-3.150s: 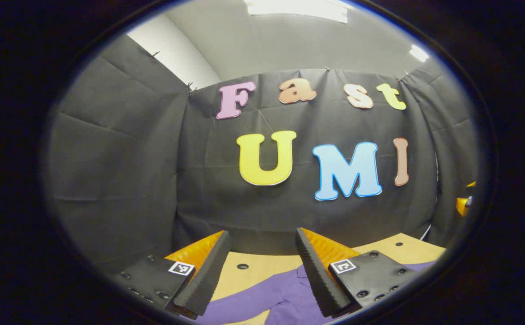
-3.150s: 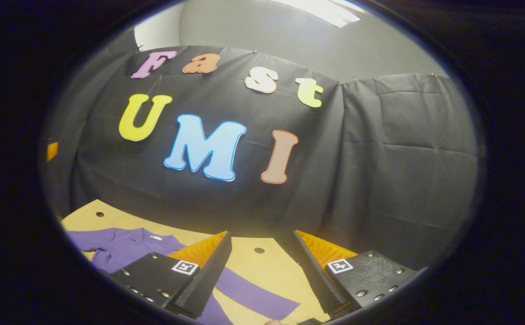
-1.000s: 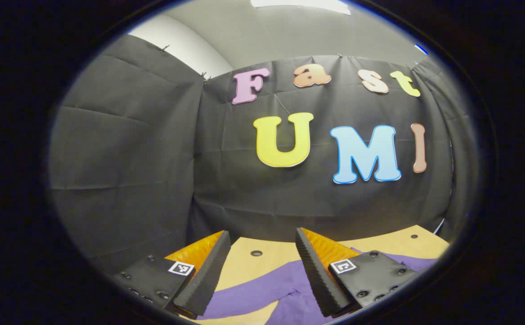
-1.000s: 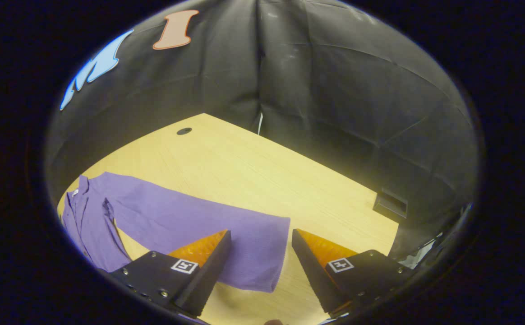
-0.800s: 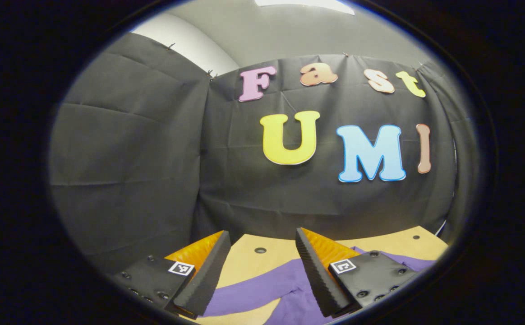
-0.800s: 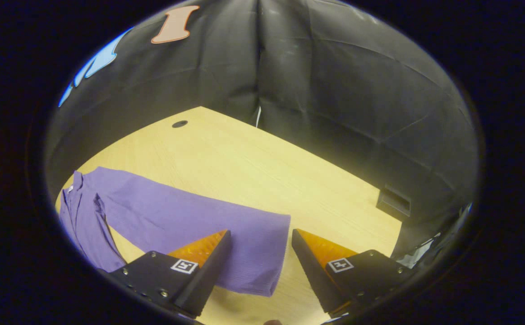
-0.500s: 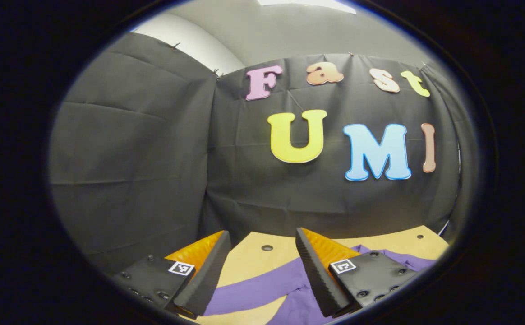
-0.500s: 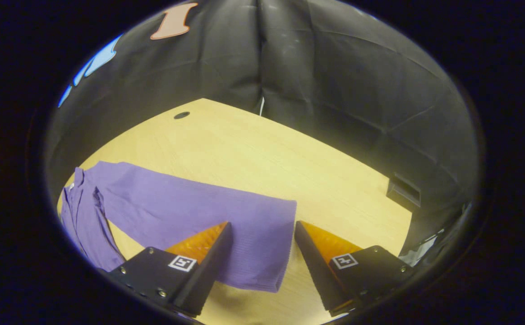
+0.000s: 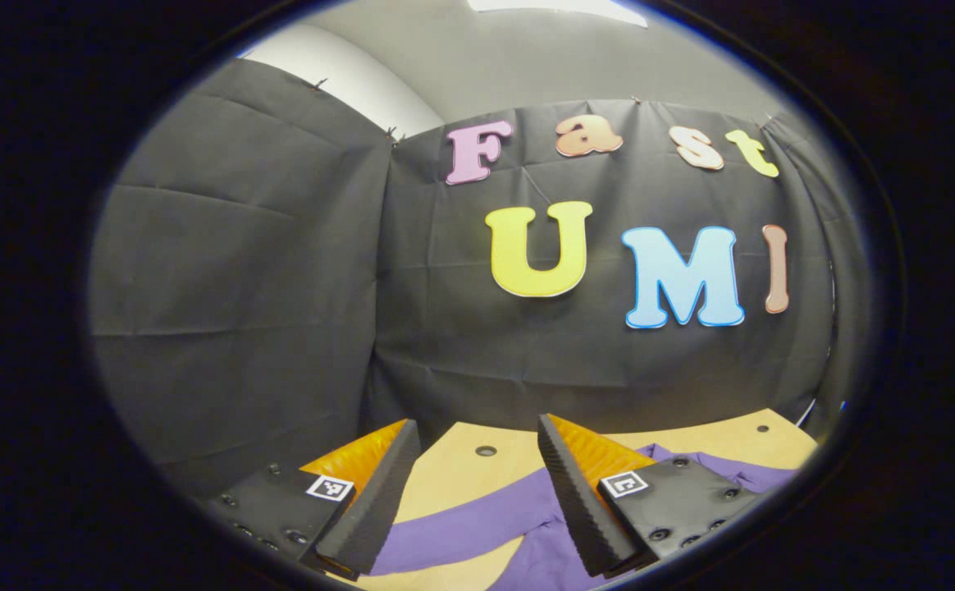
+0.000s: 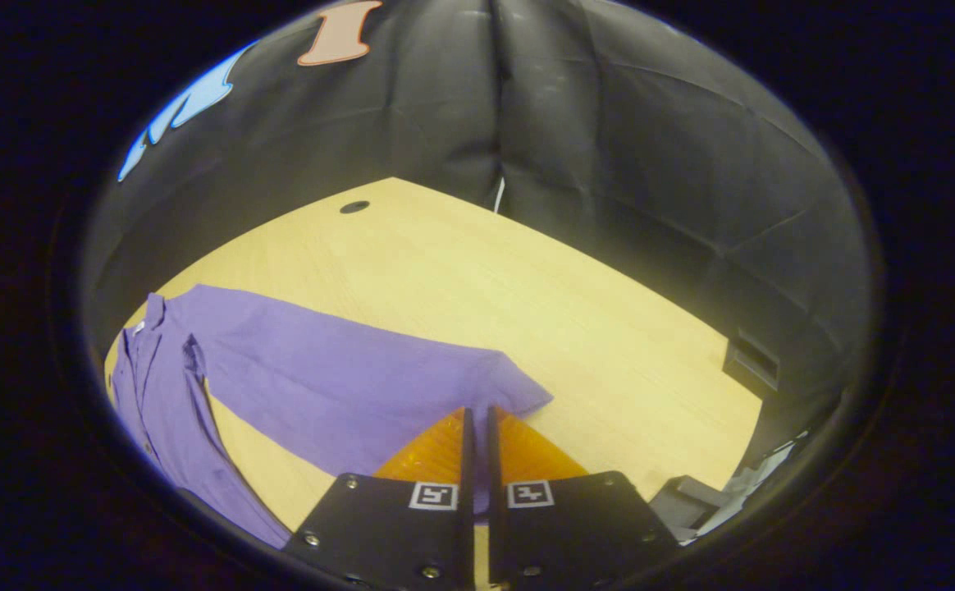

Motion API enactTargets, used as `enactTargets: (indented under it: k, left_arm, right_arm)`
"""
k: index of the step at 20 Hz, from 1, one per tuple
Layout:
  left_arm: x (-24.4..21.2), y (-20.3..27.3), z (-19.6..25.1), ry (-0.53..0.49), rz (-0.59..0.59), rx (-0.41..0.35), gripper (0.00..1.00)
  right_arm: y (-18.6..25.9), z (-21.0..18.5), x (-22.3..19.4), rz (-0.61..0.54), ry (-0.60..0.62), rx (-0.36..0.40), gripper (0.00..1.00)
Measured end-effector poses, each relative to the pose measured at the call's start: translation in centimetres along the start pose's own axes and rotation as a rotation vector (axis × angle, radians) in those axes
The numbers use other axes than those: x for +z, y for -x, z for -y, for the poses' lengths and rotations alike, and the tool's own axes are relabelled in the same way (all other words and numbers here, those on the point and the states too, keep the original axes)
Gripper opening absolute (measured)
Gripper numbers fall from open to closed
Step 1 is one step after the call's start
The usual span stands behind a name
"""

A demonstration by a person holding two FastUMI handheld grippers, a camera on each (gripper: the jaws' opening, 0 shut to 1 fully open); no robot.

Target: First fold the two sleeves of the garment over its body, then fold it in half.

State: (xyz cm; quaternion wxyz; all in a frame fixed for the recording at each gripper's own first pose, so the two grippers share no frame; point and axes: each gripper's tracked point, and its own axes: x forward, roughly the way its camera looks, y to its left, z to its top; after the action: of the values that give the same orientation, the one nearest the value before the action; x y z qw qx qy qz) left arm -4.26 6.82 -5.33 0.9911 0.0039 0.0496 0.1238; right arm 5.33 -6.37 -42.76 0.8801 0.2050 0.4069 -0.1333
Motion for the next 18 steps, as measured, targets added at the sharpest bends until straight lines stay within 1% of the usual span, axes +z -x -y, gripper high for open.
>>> enactTargets:
  k: [1, 2, 3, 4, 7, 12, 18]
  left_arm:
    - [0.1, -0.1, -0.1, 0.002, 0.003, -0.001, 0.93]
    - [0.2, -0.2, -0.1, 0.007, 0.002, -0.006, 0.93]
    - [0.0, -0.3, -0.2, 0.01, 0.002, -0.011, 0.93]
    - [-0.1, -0.3, -0.2, 0.01, 0.003, -0.015, 0.93]
    - [0.0, -0.7, -0.1, 0.014, 0.008, -0.026, 0.93]
    - [-0.4, -1.2, 0.2, 0.022, 0.007, -0.045, 0.93]
    - [-1.2, -1.6, -0.2, 0.009, 0.004, -0.051, 0.93]
  right_arm:
    - [0.0, -0.1, 0.1, -0.011, -0.01, 0.006, 0.11]
    - [0.2, -0.2, 0.2, -0.009, -0.014, 0.027, 0.08]
    - [0.6, -0.3, 0.7, 0.014, -0.025, 0.039, 0.08]
    - [0.6, -0.2, 1.1, 0.024, -0.029, 0.047, 0.03]
    - [2.3, -1.1, 2.6, 0.06, -0.029, 0.094, 0.01]
    - [5.9, -5.0, 6.5, 0.153, -0.071, 0.226, 0.01]
    - [10.9, -12.6, 11.5, 0.241, -0.068, 0.4, 0.01]
